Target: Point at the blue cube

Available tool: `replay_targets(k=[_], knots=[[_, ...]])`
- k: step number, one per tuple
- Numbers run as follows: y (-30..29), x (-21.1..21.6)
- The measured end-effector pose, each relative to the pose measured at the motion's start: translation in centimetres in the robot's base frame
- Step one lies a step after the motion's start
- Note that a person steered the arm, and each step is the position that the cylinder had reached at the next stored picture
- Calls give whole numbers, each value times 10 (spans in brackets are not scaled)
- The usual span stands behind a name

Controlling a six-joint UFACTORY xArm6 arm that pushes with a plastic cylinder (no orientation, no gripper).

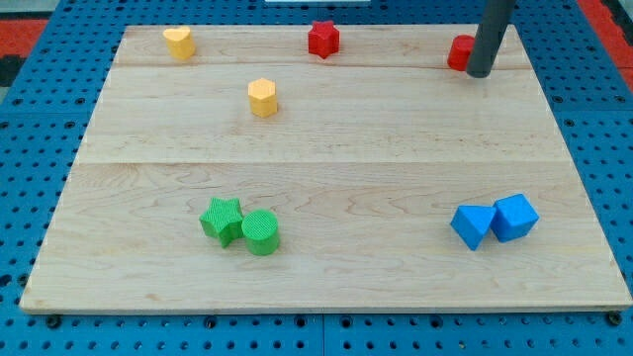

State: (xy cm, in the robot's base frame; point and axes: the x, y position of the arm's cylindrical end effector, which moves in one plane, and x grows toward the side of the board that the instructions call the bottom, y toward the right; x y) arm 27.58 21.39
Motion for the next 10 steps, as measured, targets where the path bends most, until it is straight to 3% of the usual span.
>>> replay_targets(k=[1, 3, 10], knots=[[-19, -38], [34, -12], [38, -9]])
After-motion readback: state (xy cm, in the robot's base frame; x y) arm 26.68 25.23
